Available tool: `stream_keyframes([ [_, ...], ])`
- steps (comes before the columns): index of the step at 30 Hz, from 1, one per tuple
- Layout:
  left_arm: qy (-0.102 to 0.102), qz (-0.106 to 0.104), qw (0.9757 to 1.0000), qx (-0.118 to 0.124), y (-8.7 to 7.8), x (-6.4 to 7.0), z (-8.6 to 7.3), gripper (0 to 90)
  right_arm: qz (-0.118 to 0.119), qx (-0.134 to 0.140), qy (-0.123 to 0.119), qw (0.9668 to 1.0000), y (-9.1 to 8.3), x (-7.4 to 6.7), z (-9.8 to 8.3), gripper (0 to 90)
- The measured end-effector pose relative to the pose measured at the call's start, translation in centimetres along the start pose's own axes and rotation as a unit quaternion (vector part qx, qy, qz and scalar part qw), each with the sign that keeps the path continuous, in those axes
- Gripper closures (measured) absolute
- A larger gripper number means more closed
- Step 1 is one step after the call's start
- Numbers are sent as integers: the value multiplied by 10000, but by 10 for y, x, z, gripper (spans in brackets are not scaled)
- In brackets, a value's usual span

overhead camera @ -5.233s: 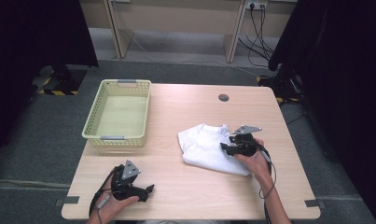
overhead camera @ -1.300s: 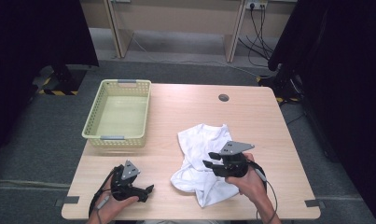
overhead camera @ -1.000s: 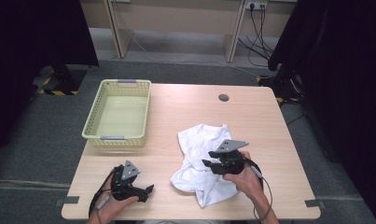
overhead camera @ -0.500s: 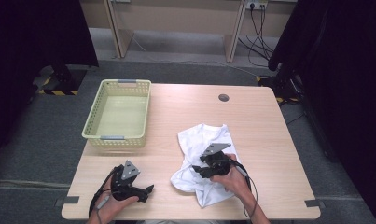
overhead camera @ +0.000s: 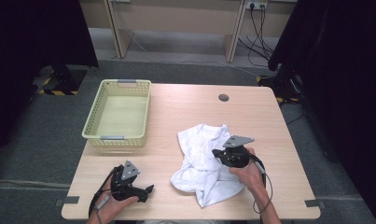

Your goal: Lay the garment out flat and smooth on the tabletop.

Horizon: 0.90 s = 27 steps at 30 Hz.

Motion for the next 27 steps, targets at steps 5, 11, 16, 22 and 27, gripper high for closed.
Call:
stream_keyframes([
  [5,0,1,10000,0,0,0,0,0,51,104,55,9999,-10,2,-3,769],
  [11,0,-2,10000,2,0,0,0,0,398,-36,-228,9989,6,-28,13,593],
  [16,-1,-2,10000,3,0,0,0,0,650,-352,-272,9969,33,-44,14,524],
  [22,0,-2,10000,2,0,0,0,0,472,-392,-368,9974,42,-41,11,781],
  [27,0,-1,10000,0,0,0,0,0,359,-231,-261,9987,34,-29,7,860],
])
Point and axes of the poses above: each handheld gripper's, and its own axes: y roughly forward along the jaws, z roughly out of its top, x roughly to its right, the point moved 1 cm from there along y, roughly forward along the jaws, and after that the axes turned 7 degrees about -y, right-handed, at the moved point
